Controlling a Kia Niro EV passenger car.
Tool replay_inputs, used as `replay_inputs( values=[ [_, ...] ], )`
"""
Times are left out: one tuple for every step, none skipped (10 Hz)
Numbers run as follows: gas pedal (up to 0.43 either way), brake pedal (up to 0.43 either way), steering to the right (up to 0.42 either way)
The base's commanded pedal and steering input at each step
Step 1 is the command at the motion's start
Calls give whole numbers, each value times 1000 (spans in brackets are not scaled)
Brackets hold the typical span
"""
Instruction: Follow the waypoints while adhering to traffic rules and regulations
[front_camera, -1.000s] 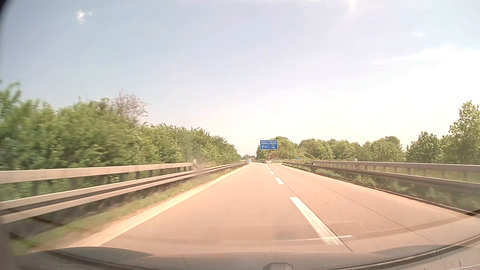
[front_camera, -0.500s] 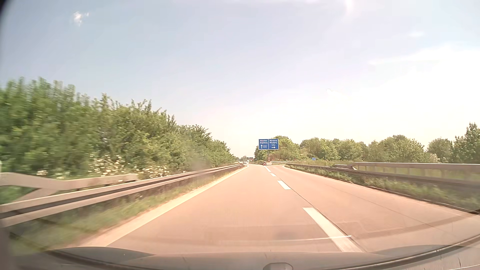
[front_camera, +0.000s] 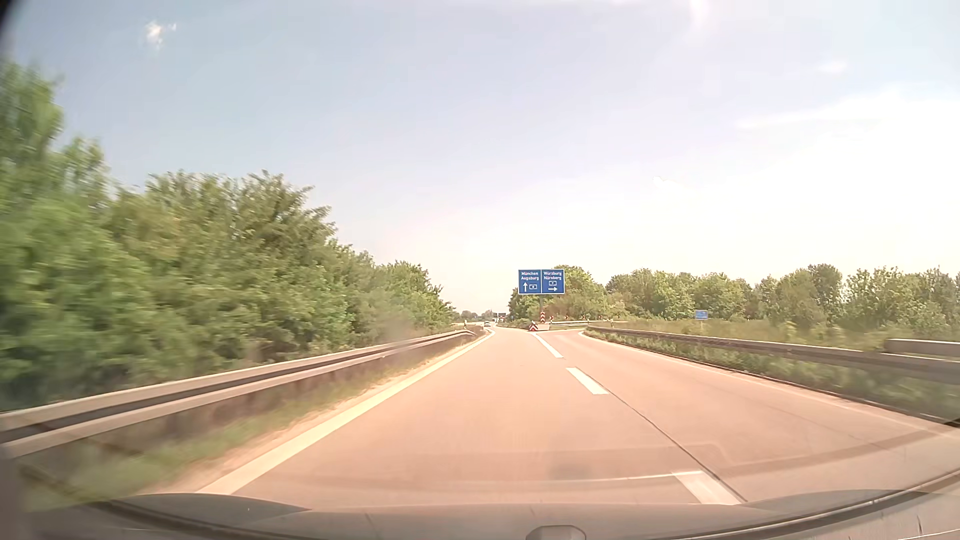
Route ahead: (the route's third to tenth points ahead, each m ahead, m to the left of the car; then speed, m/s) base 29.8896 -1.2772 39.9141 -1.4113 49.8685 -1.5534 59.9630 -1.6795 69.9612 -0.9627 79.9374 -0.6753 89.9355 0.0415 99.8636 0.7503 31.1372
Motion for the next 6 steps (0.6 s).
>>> replay_inputs(
  values=[
    [630,0,-4],
    [622,0,-3],
    [622,0,-4],
    [622,0,-5],
    [622,0,-7],
    [598,0,-8]
  ],
)
